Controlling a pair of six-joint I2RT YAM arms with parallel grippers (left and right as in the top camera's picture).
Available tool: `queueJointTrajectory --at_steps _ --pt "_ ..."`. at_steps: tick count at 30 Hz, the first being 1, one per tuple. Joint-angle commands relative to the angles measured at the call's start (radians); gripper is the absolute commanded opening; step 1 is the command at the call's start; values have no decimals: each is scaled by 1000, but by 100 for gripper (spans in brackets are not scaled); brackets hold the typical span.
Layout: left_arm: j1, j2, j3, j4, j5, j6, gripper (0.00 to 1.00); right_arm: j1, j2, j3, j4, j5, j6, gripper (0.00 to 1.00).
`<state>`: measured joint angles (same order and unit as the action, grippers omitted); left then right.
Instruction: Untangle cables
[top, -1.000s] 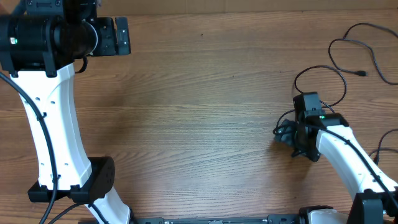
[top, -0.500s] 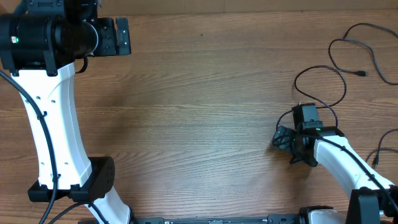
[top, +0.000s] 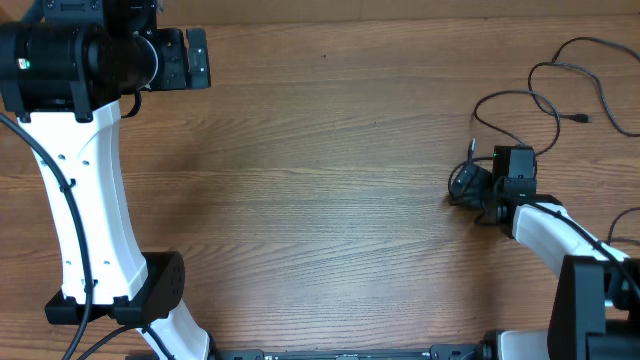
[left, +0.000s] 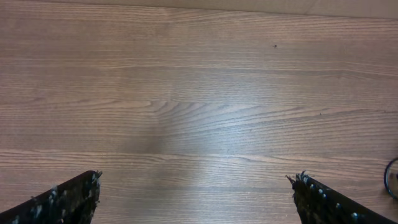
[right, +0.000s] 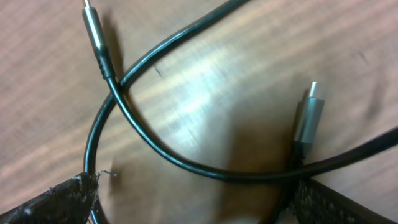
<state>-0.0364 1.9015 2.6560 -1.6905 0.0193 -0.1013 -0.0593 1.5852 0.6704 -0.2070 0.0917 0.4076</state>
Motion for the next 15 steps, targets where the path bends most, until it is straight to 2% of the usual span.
queueJointTrajectory --at_steps 1,5,9,15 --pt "3 8 -6 1 8 12 99 -2 85 -33 8 -117 1 100" --pt "3 8 -6 2 8 12 100 -2 84 15 -59 -117 -20 100" --pt "3 8 -5 14 8 11 100 -2 53 117 -215 -116 -31 100" --pt "3 8 -5 20 9 11 99 -2 -119 297 -380 -113 -120 100"
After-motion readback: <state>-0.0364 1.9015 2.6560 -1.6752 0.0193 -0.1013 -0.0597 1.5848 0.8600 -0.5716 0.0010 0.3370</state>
